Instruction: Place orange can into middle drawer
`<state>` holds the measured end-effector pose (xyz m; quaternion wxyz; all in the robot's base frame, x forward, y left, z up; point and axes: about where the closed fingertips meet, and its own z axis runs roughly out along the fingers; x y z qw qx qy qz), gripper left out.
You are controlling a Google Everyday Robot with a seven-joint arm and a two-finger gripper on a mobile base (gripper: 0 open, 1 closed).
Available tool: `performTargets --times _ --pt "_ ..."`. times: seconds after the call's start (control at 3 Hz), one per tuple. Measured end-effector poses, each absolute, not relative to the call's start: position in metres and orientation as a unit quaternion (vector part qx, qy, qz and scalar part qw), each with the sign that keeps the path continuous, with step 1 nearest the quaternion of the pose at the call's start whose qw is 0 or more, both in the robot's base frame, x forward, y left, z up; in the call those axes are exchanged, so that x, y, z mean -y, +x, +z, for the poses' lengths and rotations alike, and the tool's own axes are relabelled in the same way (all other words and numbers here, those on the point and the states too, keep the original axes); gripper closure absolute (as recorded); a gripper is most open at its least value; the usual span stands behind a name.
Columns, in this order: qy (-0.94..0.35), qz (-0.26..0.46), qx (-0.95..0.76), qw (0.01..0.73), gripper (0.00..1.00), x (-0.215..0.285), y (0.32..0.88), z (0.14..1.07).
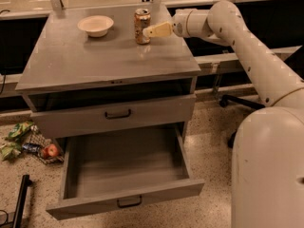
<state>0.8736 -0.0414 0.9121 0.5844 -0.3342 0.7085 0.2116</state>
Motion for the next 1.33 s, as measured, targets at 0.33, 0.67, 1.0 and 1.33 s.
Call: performTargets --times 0.33,0.67,1.0,1.33 --pt "-0.334 0.212 -0.708 0.584 0.00 0.041 0.874 0.912" --pt "-0.332 0.203 -0.711 0.585 0.00 0.028 0.882 0.913" --pt "-0.327 0.193 -0.713 0.590 0.00 0.011 0.898 0.912" --pt "-0.318 0.190 -0.714 0.595 0.00 -0.004 0.912 0.910"
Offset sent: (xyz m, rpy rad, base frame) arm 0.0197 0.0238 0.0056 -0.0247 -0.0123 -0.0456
